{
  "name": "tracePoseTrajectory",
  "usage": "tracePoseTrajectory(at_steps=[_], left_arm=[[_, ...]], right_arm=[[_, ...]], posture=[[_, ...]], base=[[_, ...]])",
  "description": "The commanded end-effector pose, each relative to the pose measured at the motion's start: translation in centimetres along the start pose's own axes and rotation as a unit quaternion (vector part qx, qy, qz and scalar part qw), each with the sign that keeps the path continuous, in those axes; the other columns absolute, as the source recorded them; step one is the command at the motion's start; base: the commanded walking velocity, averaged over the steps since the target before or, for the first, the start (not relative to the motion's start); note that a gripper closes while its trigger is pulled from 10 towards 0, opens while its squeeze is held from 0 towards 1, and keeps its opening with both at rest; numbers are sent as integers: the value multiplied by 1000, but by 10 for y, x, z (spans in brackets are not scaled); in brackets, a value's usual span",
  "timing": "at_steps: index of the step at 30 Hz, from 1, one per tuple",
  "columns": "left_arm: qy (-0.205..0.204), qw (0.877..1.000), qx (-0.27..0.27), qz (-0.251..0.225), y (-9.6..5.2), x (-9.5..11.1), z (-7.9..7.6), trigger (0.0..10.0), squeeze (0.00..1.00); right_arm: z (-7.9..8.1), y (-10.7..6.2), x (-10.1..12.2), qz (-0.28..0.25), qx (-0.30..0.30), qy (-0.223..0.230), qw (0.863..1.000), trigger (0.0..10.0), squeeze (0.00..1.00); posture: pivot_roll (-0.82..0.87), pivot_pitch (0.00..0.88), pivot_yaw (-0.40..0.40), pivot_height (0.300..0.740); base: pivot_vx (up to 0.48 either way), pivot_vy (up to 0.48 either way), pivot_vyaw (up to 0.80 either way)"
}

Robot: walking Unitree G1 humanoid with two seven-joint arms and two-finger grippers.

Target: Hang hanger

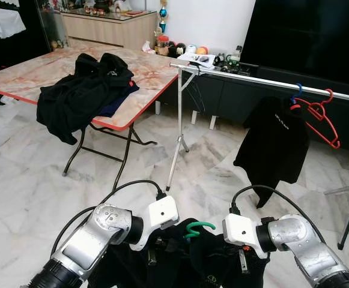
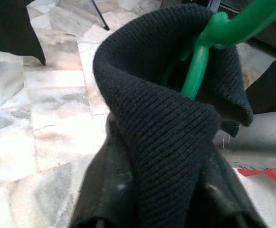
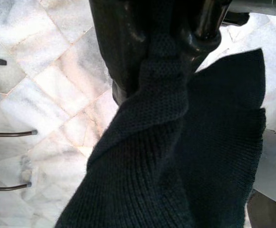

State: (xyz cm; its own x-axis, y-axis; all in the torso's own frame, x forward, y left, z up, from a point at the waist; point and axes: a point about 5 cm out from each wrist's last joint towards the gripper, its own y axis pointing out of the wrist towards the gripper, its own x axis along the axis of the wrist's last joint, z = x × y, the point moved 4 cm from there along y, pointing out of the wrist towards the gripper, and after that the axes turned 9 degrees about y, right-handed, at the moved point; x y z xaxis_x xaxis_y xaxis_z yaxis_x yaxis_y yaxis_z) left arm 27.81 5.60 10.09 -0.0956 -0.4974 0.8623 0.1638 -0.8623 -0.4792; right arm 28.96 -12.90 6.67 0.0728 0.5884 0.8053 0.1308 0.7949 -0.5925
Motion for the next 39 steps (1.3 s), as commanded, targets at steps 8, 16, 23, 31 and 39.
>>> tracePoseTrajectory(at_steps=[8,16,23,31,39], left_arm=[[-1,1000,1,9,3,-2,0,0,0],[-1,1000,-1,9,2,-2,0,0,0],[0,1000,-3,11,1,-2,-1,0,0],[1,1000,-5,18,-1,-5,-1,0,0],[1,1000,-6,22,-4,-7,-1,0,0]], right_arm=[[-7,-5,32,-59,-12,-38,997,10000,0],[-7,-5,32,-59,-10,-38,997,10000,0],[-6,-4,33,-59,-4,-40,997,10000,0],[-3,1,35,-66,7,-35,997,10000,1000],[-2,1,37,-69,8,-36,997,10000,1000]], posture=[[99,0,-35,740],[100,0,-35,740],[101,0,-33,740],[104,0,-24,740],[98,0,-11,740]], base=[[0,0,0],[0,0,0],[0,0,0],[0,0,0],[0,0,0]])
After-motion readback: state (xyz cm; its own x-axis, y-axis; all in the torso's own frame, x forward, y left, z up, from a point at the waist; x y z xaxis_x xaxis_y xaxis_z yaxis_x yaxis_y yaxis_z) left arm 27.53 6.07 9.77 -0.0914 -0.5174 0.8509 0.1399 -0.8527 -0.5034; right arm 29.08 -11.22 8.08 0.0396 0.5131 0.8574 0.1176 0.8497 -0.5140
